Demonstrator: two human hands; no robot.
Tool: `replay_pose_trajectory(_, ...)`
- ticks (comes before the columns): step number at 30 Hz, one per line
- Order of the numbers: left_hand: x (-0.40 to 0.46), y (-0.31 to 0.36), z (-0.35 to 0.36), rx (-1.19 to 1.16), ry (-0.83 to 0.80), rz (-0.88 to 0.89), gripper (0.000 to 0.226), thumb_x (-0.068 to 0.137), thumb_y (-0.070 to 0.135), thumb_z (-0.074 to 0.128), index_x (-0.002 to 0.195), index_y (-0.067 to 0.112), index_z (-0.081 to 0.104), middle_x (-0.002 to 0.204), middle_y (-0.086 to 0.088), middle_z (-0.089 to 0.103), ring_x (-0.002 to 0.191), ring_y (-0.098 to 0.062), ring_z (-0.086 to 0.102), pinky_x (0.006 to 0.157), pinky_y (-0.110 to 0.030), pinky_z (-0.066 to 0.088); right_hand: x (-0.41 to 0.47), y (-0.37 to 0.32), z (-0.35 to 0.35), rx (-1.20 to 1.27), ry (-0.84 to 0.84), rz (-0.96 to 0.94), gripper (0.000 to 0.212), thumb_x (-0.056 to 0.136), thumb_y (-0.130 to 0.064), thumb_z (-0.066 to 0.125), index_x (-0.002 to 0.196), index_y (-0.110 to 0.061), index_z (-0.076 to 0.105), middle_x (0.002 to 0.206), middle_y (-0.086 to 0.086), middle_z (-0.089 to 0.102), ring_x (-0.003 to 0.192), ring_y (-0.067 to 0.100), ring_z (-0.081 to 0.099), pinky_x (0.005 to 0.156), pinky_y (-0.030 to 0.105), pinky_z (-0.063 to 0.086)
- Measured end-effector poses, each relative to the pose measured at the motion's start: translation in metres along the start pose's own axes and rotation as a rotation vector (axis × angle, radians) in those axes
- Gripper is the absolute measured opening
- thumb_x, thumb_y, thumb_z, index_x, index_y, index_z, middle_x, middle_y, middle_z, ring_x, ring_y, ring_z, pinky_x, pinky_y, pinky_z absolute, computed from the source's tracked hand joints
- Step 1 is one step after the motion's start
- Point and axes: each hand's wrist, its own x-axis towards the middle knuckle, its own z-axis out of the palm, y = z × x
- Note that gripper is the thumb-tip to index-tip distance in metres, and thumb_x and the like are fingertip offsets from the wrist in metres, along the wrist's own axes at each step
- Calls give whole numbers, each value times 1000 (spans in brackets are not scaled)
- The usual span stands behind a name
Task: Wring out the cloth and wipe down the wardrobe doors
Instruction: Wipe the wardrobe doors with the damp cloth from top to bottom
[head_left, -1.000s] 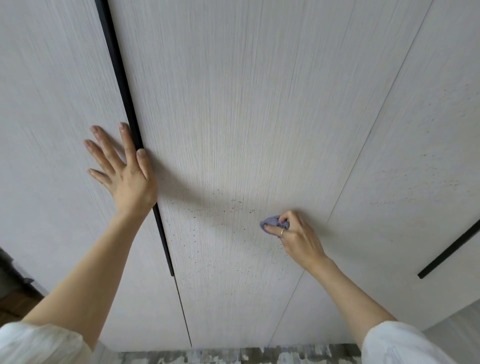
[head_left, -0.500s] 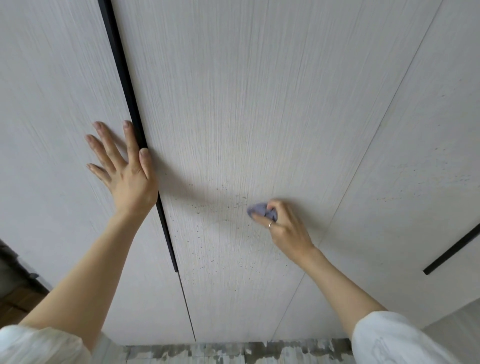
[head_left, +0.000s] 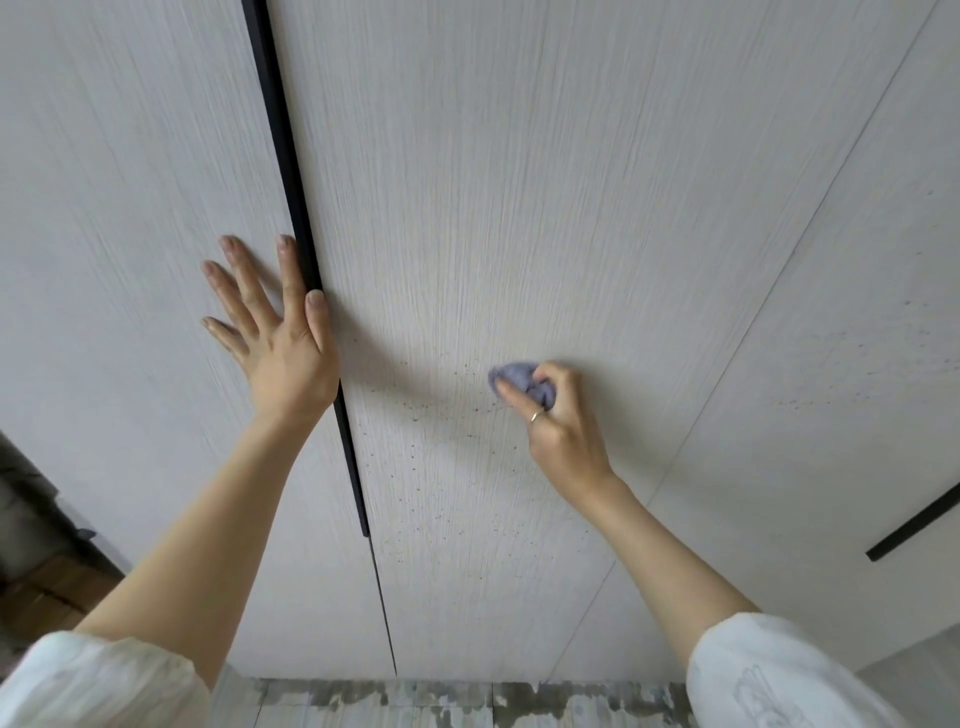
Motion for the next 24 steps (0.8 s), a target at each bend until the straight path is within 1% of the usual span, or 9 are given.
replay_pose_trajectory(2,0,0,-1,-3,-2,3,50,102,37,15,150,33,-2,157,-11,-15,142,-33,-18,111,-60,-8,-25,5,13,17,-167,-17,17,91,-35,60,88,-19,56,95,4,58,87,21,54,67,32,46)
replay_pose_trajectory(4,0,0,-1,-4,-5,14,50,103,37,16,150,33,-1,157,-11,-15,142,-33,-18,110,-60,-8,-30,5,14,-53,-240,-52,15,94,-28,56,101,-16,60,103,-4,58,98,22,53,74,25,44)
replay_pose_trajectory(7,-1,-2,-2,-3,-11,26,50,103,36,16,150,33,-1,157,-12,-15,142,-34,-18,110,-60,-8,-7,-7,-3,-96,-84,-105,23,89,-44,59,81,-29,44,98,-18,61,89,4,55,69,19,40)
replay_pose_trajectory(11,-1,-4,-2,2,-13,27,50,103,35,17,150,31,0,156,-13,-15,142,-35,-18,110,-60,-8,40,-27,-22,-88,135,-61,34,89,-55,40,106,-29,56,94,-10,41,76,3,40,64,10,34)
replay_pose_trajectory(13,-1,-3,-2,5,-10,25,50,103,34,17,150,31,0,156,-14,-15,142,-35,-18,111,-60,-8,44,-30,-13,-77,121,-62,44,89,-54,35,112,-24,58,100,-10,41,83,4,40,70,4,34)
replay_pose_trajectory(16,-2,-3,-1,1,-13,25,51,103,34,17,150,31,-1,156,-13,-15,142,-35,-18,111,-61,-8,13,-28,17,-73,-1,-142,18,90,-44,57,84,-27,53,90,-17,57,84,3,51,70,17,39)
replay_pose_trajectory(20,-2,-4,-1,11,-21,39,51,103,35,17,150,31,0,156,-13,-15,142,-35,-18,111,-61,-8,-22,-15,41,-73,-198,-242,19,94,-18,50,98,-10,67,94,3,61,84,20,54,63,27,35)
replay_pose_trajectory(22,-2,-6,-1,20,-20,39,51,103,35,17,150,30,0,156,-14,-15,142,-35,-18,111,-61,-8,-10,-26,30,-62,-155,-308,33,96,-28,36,104,-13,65,101,0,59,88,18,52,65,20,30)
replay_pose_trajectory(24,-2,-7,0,19,-23,43,51,103,35,17,150,30,0,156,-14,-15,142,-35,-18,111,-61,-8,16,-39,10,-96,-35,-284,22,94,-43,42,92,-26,56,102,-12,57,86,8,50,62,16,32)
